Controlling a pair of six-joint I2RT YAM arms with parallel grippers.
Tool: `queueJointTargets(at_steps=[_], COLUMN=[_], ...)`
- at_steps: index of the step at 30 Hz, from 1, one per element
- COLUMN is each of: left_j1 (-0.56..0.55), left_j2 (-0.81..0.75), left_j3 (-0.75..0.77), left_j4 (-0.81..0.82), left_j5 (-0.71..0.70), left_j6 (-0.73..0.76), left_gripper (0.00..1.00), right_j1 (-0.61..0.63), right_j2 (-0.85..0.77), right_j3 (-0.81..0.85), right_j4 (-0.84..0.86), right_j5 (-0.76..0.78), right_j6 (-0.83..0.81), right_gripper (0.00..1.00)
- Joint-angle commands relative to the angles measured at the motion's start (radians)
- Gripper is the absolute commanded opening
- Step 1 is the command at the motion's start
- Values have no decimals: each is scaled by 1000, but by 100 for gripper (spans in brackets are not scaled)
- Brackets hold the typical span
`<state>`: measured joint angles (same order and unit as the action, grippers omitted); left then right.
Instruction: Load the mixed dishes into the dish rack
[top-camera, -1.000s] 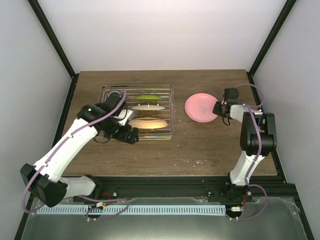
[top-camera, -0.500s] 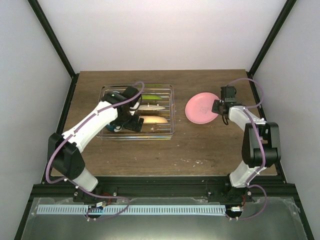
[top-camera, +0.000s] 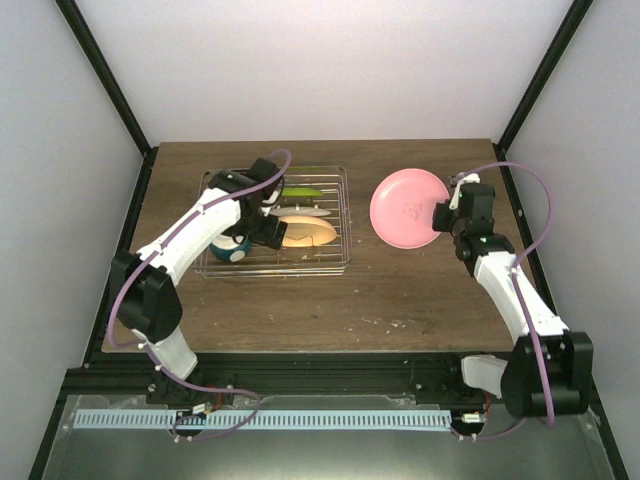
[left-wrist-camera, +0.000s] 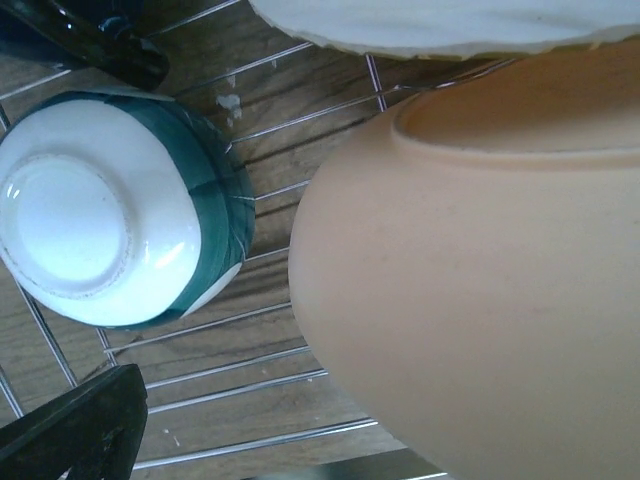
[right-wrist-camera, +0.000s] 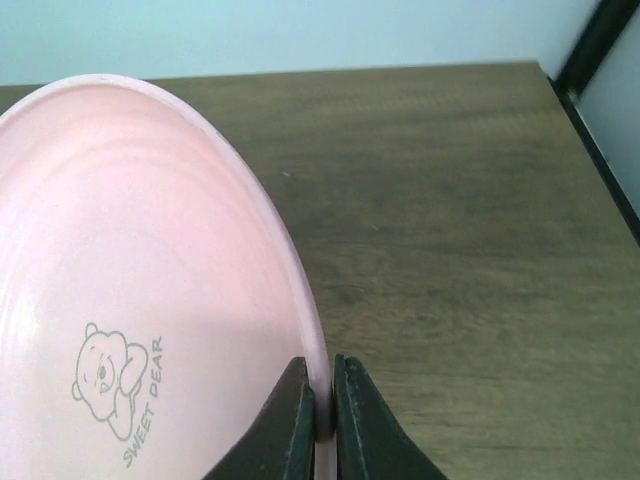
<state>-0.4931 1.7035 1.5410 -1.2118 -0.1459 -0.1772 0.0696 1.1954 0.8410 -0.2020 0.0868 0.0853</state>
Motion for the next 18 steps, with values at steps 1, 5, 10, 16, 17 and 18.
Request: queueJointTargets(at_steps=[1,5,10,16,17,18], left_j1=[19,20,20,20,19,20], left_j2=[41,55,65,72,73,73], left_j3=[54,59,71,85,86,84], left_j4=[58,61,68,65,64,64], left_j5=[-14,4,9,10,6,3], left_j6=[14,23,15,9,9,9], left_gripper=[100,100,100,100,100,100], right_j1=[36,77,105,117,118,120], right_j2=[-116,-249,-357,-387,-385,-385], right_j3=[-88,-179,-250,-249,-248,-256], right_j4=[132,201,251,289,301,323], right_j5=[-137,-213,-261,-302,-317,-335], right_j6=[-106,-156,-161,-199,-205,-212], right_gripper=[1,1,1,1,1,1])
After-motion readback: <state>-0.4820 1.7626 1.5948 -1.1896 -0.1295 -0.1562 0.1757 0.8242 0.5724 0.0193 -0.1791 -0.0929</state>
